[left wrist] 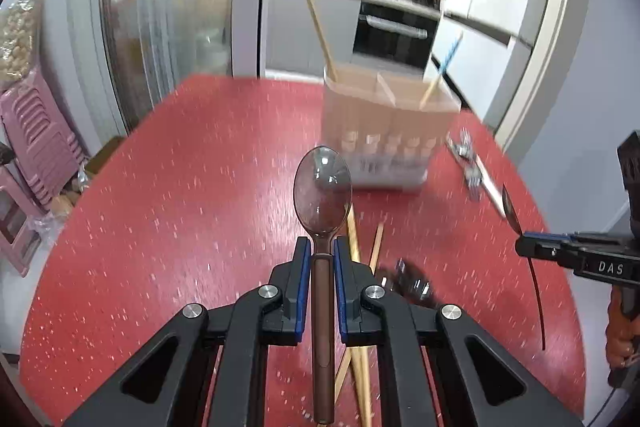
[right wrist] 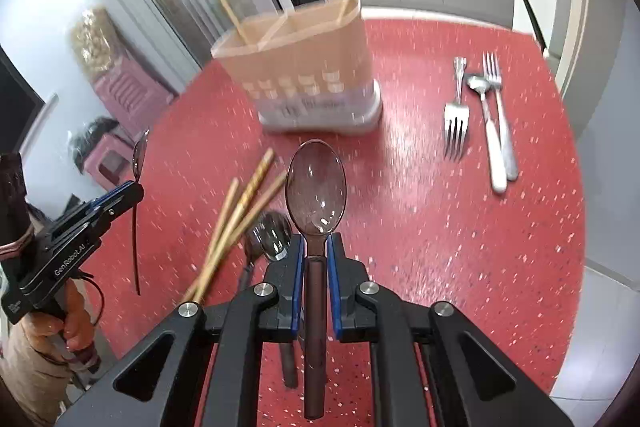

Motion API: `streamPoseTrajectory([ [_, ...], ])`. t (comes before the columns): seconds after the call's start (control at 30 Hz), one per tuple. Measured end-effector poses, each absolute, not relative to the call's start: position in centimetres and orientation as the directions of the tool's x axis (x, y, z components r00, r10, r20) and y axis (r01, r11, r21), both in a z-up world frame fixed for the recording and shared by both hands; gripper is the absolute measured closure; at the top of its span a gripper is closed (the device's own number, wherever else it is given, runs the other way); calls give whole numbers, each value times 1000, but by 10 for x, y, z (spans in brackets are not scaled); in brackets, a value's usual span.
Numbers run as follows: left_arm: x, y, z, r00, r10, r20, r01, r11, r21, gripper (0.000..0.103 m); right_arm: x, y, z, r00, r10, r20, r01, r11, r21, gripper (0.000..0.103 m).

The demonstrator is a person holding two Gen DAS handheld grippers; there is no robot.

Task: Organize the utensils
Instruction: 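Lift both spoons and carry them over the beige utensil holder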

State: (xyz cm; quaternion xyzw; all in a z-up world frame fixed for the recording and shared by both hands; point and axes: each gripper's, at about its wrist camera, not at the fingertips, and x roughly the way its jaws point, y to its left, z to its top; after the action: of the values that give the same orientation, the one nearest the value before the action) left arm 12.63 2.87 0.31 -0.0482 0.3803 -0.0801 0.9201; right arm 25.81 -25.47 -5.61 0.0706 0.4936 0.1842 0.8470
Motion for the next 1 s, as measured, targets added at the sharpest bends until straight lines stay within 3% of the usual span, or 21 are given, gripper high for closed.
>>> streamPoseTrajectory([
  [0.53, 196, 38, 99, 860, -195, -471, 68, 960, -273, 68, 316, -255, 38, 650, 441, -619, -261, 894, 363, 91],
  [1.0, 284, 14, 109, 908, -150, -392, 50, 966, -253, 68, 411, -232, 51, 771, 393, -501, -256, 912, 321, 91],
])
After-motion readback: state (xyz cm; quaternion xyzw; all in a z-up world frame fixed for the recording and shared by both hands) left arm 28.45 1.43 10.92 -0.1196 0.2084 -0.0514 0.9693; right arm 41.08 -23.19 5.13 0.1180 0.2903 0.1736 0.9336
